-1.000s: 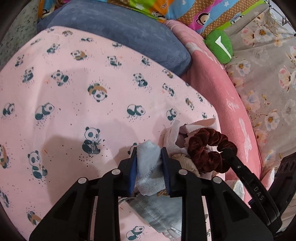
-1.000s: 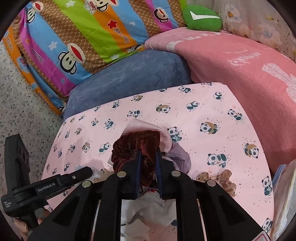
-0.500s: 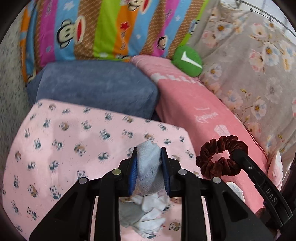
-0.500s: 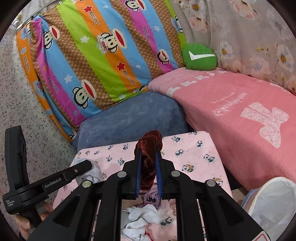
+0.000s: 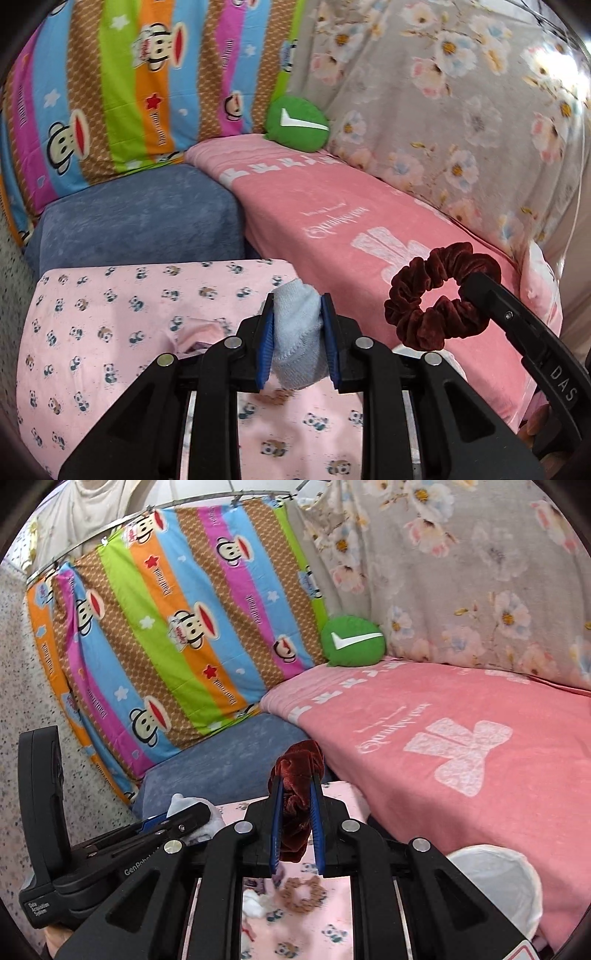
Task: Collect trash
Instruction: 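Carry both items over the white bin and open both tools to drop them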
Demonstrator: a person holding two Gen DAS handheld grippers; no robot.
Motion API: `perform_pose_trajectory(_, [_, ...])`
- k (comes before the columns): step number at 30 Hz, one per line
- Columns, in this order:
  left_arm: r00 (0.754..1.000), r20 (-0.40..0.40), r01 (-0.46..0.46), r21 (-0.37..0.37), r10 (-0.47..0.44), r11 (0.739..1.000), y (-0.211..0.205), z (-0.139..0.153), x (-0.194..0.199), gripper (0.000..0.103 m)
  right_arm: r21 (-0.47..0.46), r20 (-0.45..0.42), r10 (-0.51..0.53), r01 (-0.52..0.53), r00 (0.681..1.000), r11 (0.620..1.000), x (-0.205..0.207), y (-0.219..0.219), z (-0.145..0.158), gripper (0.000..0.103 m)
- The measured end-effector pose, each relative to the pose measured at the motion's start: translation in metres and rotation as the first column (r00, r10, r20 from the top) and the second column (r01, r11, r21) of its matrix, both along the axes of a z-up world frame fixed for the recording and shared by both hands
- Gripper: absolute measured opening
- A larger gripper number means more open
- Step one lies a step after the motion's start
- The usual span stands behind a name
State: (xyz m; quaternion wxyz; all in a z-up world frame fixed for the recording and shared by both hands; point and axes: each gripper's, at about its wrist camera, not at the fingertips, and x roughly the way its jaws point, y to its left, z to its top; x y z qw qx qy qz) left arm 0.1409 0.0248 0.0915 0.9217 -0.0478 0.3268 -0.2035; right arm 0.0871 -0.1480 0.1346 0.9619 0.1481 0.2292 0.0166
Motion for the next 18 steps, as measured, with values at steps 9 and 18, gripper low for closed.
perform_pose_trajectory(9, [0.994, 0.001, 0.113, 0.059, -0.113, 0.992, -0.064, -0.006, -0.02, 0.023, 0.021, -0.015, -0.107, 0.107, 0.994, 0.994, -0.038, -0.064, -0.012, 0.014])
perform_pose_trajectory(18, [0.98, -0.01, 0.198, 0.106, -0.198, 0.974, -0.112, -0.015, -0.037, 0.023, 0.053, -0.04, -0.185, 0.187, 0.982, 0.981, -0.064, -0.11, -0.033, 0.015])
